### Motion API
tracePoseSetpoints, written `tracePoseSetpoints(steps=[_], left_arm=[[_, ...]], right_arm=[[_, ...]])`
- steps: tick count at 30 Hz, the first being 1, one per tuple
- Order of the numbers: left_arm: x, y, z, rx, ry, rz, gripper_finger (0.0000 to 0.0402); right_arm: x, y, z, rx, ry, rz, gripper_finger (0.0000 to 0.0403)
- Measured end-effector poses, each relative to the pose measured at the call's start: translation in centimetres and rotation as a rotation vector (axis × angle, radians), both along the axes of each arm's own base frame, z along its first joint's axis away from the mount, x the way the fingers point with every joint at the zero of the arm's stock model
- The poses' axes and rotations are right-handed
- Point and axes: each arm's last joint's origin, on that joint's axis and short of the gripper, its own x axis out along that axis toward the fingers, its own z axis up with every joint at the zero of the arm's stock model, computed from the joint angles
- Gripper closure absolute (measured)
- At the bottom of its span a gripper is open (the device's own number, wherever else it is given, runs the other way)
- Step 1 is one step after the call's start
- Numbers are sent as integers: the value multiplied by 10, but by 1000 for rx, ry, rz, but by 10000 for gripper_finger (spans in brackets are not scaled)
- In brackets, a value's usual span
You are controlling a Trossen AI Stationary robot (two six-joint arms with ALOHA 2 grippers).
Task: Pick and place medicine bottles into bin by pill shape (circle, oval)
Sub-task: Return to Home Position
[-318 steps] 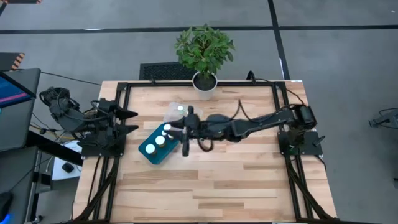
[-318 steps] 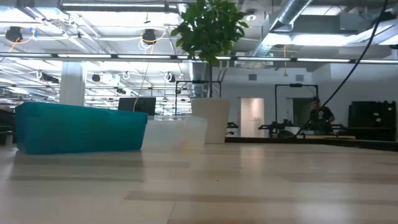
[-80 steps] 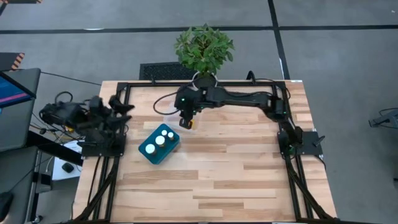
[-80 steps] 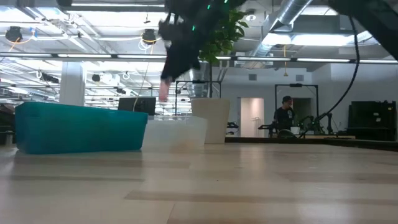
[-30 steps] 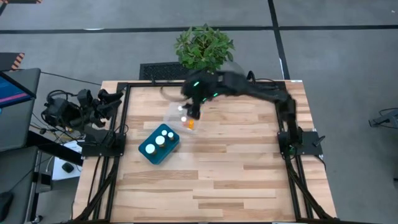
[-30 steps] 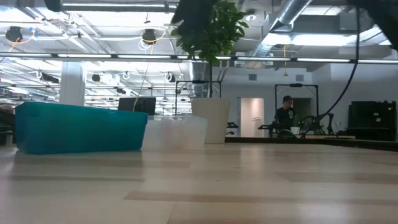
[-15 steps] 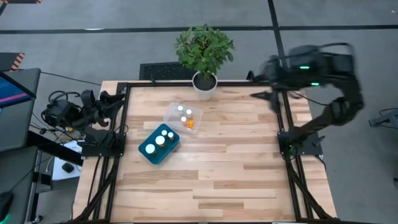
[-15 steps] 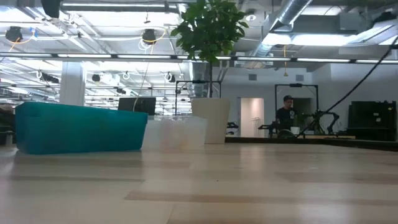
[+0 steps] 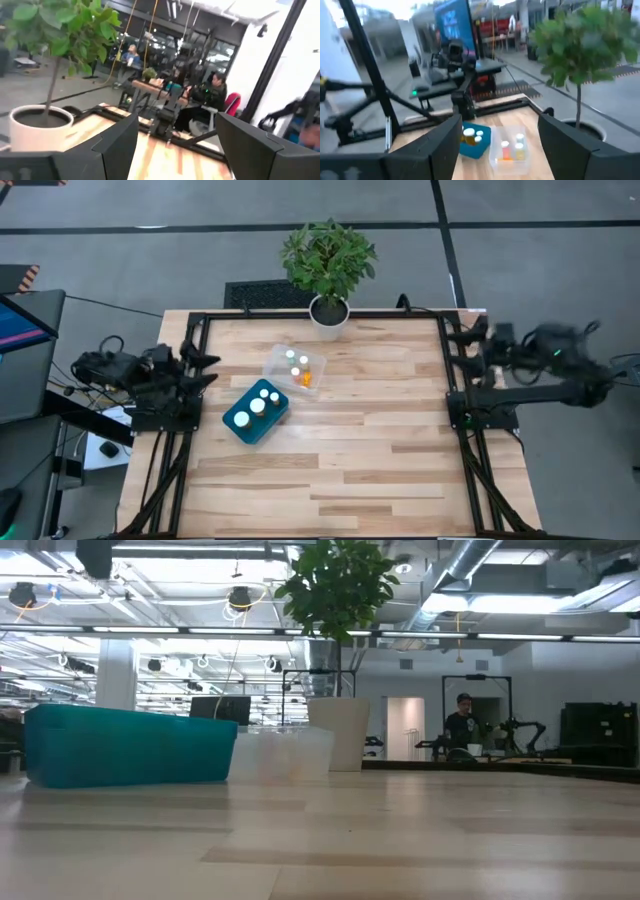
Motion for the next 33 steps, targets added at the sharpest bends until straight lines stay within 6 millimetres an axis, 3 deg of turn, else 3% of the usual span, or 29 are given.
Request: tracePoseSetpoints(steps=[6,9,12,15,18,23,25,30,33], left_arm=[[6,-4,-38,-39,-65,-57,143],[10,-7,-48,-28,-13,-111,143],[11,-9,-49,-20,16,-167,143],[10,-11,-48,1,-5,-242,143],[10,-11,-48,18,-5,-266,143],[10,-12,-51,31,11,-267,143],[15,-14,-59,12,-7,-269,143],[32,-22,-106,-43,-52,-315,143],[34,-23,-115,-63,24,-339,143]], right_arm=[[-1,-1,-91,128,-182,-11,132],[14,-1,-114,181,-144,-13,132],[28,-2,-119,193,-151,-5,132],[40,-1,-141,209,-141,12,132],[45,2,-149,209,-248,52,132],[53,7,-183,209,-261,108,132],[54,9,-188,212,-258,129,132],[54,12,-191,178,-216,132,132],[54,12,-195,164,-180,127,132]])
